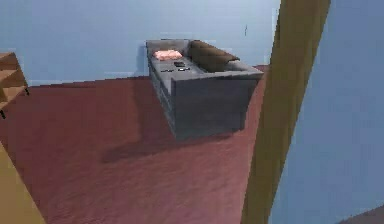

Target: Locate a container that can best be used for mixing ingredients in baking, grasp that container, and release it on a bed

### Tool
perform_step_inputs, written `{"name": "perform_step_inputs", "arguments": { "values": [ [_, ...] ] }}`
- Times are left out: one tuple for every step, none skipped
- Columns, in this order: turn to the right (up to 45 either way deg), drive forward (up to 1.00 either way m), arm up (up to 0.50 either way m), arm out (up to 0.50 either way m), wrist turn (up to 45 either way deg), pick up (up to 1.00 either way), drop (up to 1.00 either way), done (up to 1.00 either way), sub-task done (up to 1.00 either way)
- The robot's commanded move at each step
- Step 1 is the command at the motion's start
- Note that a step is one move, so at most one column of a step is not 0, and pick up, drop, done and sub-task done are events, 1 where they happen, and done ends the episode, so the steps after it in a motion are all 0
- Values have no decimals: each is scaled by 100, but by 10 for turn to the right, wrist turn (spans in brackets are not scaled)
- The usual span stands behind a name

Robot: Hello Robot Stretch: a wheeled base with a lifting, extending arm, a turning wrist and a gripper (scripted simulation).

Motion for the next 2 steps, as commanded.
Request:
{"name": "perform_step_inputs", "arguments": {
  "values": [
    [0, 95, 0, 0, 0, 0, 0, 0, 0],
    [-210, 0, 0, 0, 0, 0, 0, 0, 0]
  ]
}}
